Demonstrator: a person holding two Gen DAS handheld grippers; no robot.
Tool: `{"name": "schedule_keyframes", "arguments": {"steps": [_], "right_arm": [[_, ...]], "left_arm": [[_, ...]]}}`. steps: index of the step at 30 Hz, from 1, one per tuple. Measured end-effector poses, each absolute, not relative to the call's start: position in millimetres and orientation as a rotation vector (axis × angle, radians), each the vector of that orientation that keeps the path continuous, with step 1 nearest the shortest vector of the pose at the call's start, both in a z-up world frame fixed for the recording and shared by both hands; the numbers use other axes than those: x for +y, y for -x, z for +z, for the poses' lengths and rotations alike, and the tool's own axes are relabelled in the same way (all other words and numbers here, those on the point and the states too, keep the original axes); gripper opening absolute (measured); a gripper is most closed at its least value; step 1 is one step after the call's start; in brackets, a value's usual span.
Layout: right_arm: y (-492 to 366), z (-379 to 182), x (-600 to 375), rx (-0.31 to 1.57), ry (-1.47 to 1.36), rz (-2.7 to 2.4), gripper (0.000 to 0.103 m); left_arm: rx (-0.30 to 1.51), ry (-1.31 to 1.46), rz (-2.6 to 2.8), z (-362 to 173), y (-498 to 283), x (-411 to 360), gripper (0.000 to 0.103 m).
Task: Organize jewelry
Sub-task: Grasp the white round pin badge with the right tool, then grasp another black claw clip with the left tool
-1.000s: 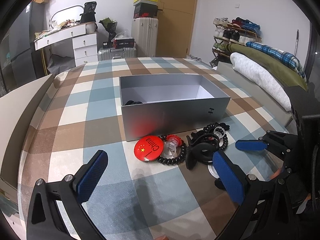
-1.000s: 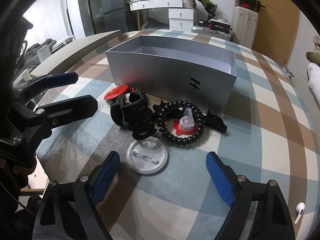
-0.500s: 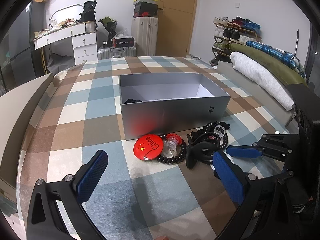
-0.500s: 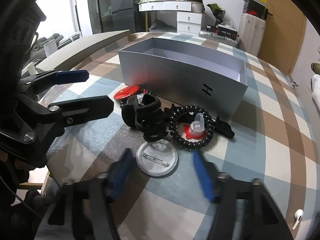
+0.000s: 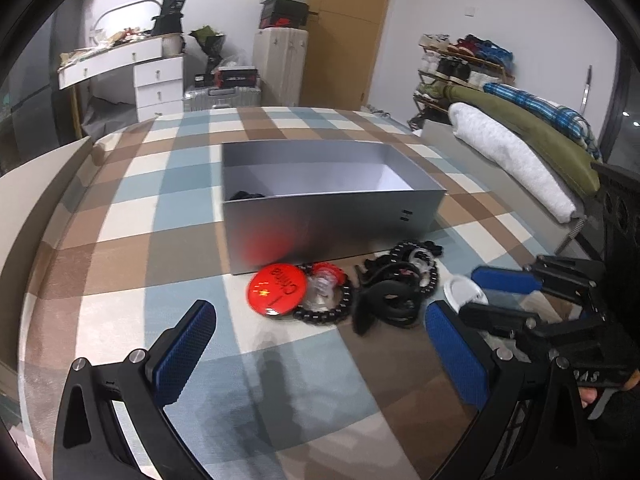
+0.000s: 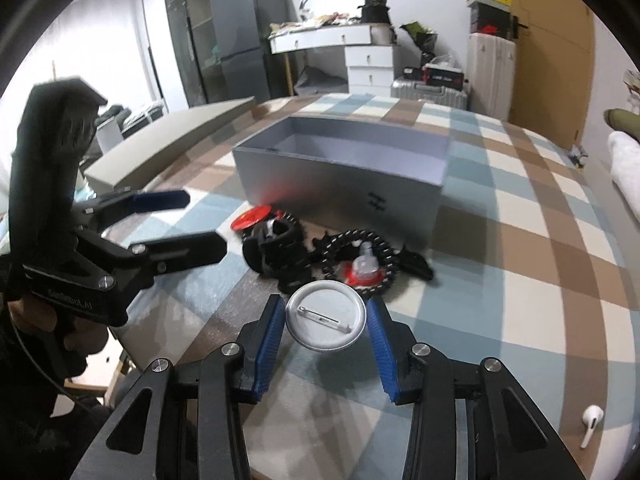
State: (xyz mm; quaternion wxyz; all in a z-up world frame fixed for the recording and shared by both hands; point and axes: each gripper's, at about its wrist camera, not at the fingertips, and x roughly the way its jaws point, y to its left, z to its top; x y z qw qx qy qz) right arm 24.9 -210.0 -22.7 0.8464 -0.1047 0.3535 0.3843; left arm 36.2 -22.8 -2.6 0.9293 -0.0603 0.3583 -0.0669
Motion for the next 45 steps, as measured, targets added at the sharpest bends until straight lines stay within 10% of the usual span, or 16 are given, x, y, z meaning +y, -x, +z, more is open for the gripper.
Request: {"name": "schedule_keyframes", "arguments": {"steps": [27,32,45], "right_arm": [[-39,-17,-233,0.701,0.124,0.741,0.041],[-38,-15,-233,0.695,0.125,0.744,0.041],[-39,-10,-236,0.675,0.105,0.741,0.041]], "left_arm": [[0.796,0.105,-0.288,-10,-56,-57,0.066],[0.816,0.093,-0.259,-11,-63,-61,0.040],[0.707,0.082,-0.239,7,-44,-51,0.039]]}}
